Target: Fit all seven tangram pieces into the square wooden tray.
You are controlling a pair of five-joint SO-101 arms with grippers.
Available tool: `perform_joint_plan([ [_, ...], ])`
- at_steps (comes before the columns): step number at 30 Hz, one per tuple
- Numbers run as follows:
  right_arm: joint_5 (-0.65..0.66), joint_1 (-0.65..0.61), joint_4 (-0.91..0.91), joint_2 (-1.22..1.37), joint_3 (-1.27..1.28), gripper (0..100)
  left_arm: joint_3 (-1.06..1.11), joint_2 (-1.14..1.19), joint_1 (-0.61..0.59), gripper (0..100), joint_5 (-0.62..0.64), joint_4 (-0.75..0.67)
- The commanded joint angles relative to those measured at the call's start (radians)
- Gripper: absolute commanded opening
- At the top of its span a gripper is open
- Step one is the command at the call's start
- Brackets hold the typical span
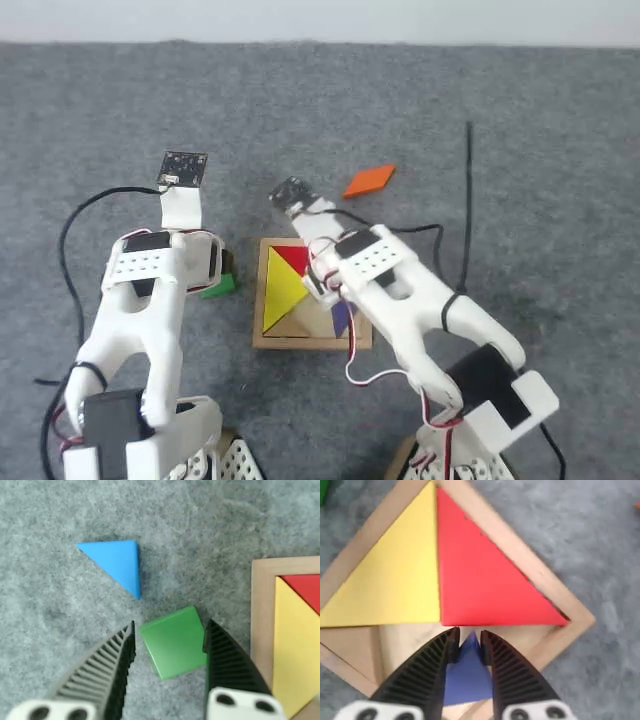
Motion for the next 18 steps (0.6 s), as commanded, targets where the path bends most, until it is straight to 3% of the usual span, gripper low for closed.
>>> perform_joint_plan([
  [1,-0.057,0.035,0.082,-0.062,-0.092,0.9,-0.024,-0.023,-0.006,21,-0.008,-0.020],
  [10,-0.198,0.050,0.128,-0.064,-0.109,1.1,-0.024,-0.023,-0.006,21,-0.008,-0.020],
  [18,-0.235,0.044,0.206,-0.062,-0.109,1.3,-0.024,-0.023,-0.006,21,-0.008,-0.020],
])
